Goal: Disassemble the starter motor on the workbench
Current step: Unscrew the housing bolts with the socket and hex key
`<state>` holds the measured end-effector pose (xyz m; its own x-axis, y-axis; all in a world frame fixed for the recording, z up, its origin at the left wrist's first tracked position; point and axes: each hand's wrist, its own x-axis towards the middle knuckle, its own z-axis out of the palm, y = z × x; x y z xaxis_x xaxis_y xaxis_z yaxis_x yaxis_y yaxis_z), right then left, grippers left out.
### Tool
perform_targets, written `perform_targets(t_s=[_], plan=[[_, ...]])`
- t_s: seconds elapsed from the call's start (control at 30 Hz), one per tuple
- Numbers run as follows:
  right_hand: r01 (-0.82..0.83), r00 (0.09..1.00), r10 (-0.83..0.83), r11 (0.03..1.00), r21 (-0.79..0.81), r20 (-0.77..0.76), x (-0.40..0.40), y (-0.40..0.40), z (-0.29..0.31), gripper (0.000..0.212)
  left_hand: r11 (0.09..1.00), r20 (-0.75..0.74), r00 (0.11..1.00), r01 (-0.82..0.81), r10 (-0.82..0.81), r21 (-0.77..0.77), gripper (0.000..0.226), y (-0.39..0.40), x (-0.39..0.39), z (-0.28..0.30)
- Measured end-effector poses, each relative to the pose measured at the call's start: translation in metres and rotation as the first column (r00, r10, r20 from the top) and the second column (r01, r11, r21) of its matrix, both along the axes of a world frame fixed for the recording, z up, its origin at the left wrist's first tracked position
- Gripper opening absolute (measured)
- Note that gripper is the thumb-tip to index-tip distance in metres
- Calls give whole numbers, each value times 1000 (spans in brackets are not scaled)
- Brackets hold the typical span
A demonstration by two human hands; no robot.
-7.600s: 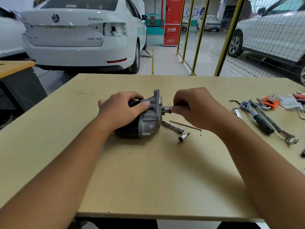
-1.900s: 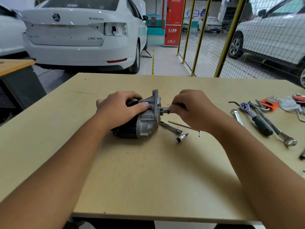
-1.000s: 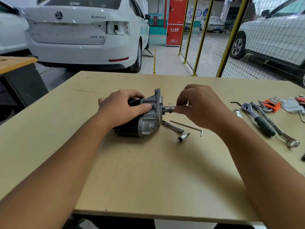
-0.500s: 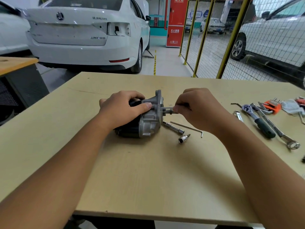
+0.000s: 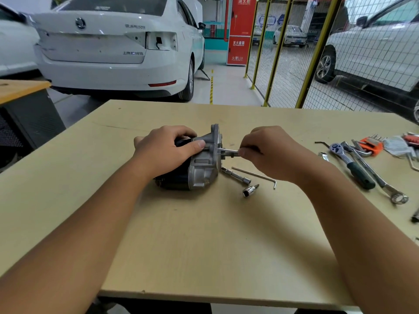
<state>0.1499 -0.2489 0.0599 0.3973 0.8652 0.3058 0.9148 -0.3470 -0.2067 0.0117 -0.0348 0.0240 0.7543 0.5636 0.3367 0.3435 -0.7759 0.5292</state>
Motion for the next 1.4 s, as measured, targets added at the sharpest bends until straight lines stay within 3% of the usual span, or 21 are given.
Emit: perform_targets(t_s=[0.3,0.5,0.6,0.83,1.03,1.23,1.4], plan=[[30,998,-34,996,83,46,-3,0,1,13,1000,-13,1000,5,-5,15,60,0,-2,1],[-7,996,16,994,110,-84,0,-2,-1,15,1000,4,1000,-4,4,6,55,-1,-1,2],[-16,999,18,998,56,-35,1,1,-1,23,1000,2,1000,0,0,2,54,-1,-1,2],[57,994,-67,991,118,82,-2,2,-1,12,1000,-3,1000,3,-3,-3,61,-1,-2,2],[22,998,-12,984,179,-56,0,3,-6,13,1000,-7,1000,-2,2,2,61,-1,-1,1],[-14,1000,16,994,108,-25,3,6,-9,18,1000,3,1000,-4,4,-4,59,0,0,1],[35,999,-40,983,183,21,1,6,-8,12,1000,-12,1000,10,-10,6,69,2,-1,0]])
